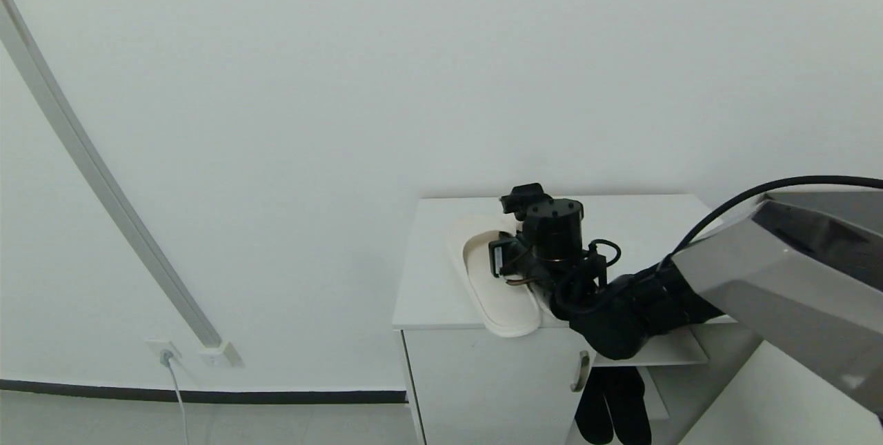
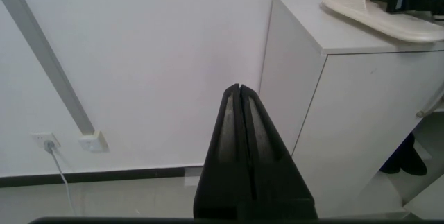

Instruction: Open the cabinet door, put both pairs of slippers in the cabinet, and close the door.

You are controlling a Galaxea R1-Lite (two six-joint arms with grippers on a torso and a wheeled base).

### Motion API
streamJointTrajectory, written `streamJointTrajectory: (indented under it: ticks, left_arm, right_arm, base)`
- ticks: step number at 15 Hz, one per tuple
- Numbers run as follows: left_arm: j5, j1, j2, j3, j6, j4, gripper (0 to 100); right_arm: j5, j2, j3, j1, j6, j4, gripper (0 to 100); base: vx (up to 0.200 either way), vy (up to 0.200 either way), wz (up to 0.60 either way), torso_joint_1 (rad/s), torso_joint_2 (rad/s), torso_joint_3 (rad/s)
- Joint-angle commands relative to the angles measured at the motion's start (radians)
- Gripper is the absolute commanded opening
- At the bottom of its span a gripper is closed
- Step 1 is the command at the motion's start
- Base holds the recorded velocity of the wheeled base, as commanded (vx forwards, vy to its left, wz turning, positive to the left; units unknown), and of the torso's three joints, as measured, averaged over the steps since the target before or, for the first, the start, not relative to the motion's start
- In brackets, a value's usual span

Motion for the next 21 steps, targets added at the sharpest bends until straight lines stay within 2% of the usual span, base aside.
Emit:
streamJointTrajectory:
  ticks: [1,5,6,8,13,16,21]
  left_arm:
    - [0.000,0.001,0.001,0.000,0.002,0.000,0]
    - [0.000,0.001,0.001,0.000,0.006,0.000,0]
    - [-0.002,0.001,0.001,0.000,0.012,0.000,0]
    - [-0.002,0.001,0.001,0.000,0.008,0.000,0]
    - [-0.002,0.001,0.001,0.000,0.006,0.000,0]
    - [-0.002,0.001,0.001,0.000,0.006,0.000,0]
    - [0.000,0.001,0.001,0.000,0.005,0.000,0]
  right_arm:
    - [0.095,-0.206,0.188,0.000,0.000,-0.029,0]
    - [0.139,-0.420,0.407,0.002,0.000,-0.024,0]
    - [0.205,-0.500,0.507,0.022,0.004,-0.024,0]
    - [0.262,-0.554,0.605,0.037,0.007,-0.029,0]
    - [0.264,-0.565,0.616,0.045,0.007,-0.029,0]
    - [0.262,-0.563,0.617,0.083,0.007,-0.029,0]
    - [0.258,-0.563,0.617,0.111,0.007,-0.029,0]
  base:
    - [0.000,0.000,0.00,0.000,0.00,0.000]
    - [0.000,0.000,0.00,0.000,0.00,0.000]
    - [0.000,0.000,0.00,0.000,0.00,0.000]
    - [0.000,0.000,0.00,0.000,0.00,0.000]
    - [0.000,0.000,0.00,0.000,0.00,0.000]
    - [0.000,0.000,0.00,0.000,0.00,0.000]
    - [-0.200,0.000,0.00,0.010,0.01,0.000]
